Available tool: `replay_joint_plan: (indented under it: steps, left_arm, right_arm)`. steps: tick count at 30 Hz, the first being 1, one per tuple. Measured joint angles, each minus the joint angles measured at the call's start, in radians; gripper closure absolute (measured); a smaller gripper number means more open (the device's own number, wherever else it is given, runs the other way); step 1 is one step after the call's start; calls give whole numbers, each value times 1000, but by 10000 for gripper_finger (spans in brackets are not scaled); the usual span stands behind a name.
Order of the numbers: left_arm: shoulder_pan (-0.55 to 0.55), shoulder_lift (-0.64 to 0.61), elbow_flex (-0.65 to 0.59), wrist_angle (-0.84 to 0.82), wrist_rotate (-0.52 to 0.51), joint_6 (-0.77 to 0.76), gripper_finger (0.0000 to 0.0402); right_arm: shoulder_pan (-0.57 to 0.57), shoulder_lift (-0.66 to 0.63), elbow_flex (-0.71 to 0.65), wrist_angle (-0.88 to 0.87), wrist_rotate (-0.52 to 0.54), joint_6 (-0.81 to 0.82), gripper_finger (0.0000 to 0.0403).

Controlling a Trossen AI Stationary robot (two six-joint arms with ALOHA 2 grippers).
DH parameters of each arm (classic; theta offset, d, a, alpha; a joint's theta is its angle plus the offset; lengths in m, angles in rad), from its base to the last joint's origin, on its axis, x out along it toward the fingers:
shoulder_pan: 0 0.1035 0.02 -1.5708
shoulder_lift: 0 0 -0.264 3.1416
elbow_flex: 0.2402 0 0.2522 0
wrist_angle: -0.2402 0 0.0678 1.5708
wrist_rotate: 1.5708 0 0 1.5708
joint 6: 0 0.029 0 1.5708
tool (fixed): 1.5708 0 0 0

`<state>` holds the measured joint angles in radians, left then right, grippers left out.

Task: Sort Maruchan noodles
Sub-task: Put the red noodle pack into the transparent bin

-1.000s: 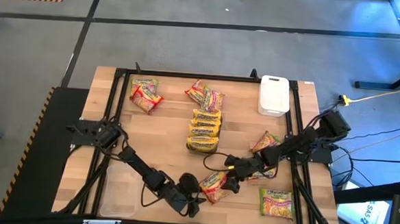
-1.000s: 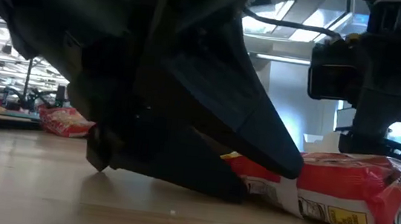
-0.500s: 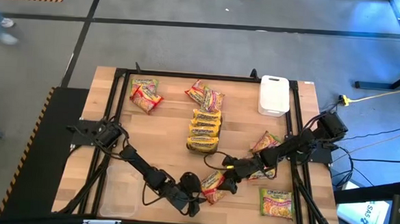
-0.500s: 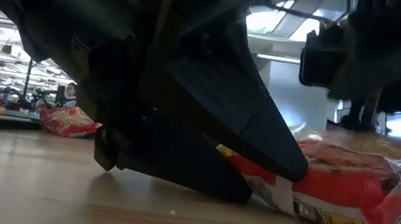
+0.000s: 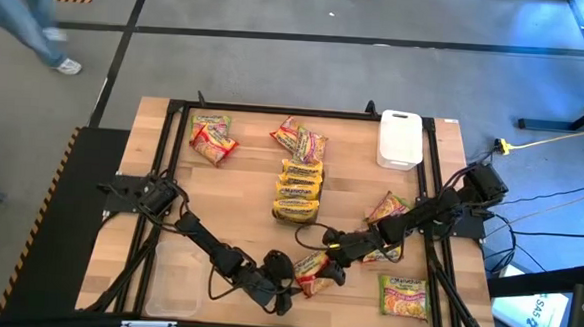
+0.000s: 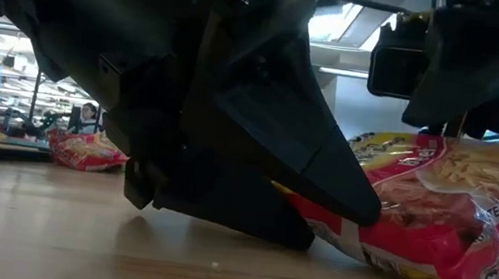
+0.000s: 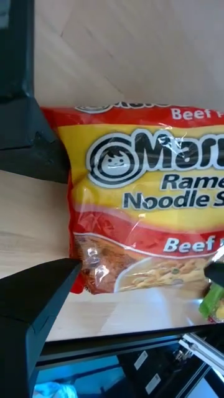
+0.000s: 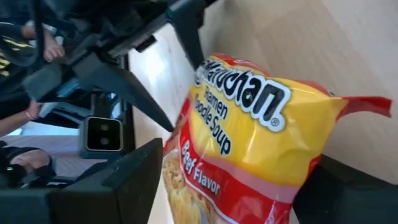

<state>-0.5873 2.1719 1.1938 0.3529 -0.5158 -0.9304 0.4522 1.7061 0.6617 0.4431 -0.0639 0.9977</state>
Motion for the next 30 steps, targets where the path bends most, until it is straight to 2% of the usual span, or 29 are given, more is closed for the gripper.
replay_joint_plan:
  steps: [9, 18, 22, 28, 30]
  left_arm:
    - [0, 0, 0, -1, -25, 1, 193]
    - [0, -3, -1, -5, -18, 27, 193]
    - [-5, -14, -2, -13, 8, 25, 193]
    - [-34, -85, -2, -63, 61, 36, 193]
    - [-45, -112, -2, -71, 65, 53, 193]
  right_arm:
    - [7, 11, 0, 22, 11, -12, 154]
    - [33, 28, 4, 49, 26, -72, 258]
    - [33, 24, 4, 71, 15, -133, 293]
    - [37, 2, 4, 46, -34, -200, 307]
    - [54, -16, 4, 21, -22, -224, 306]
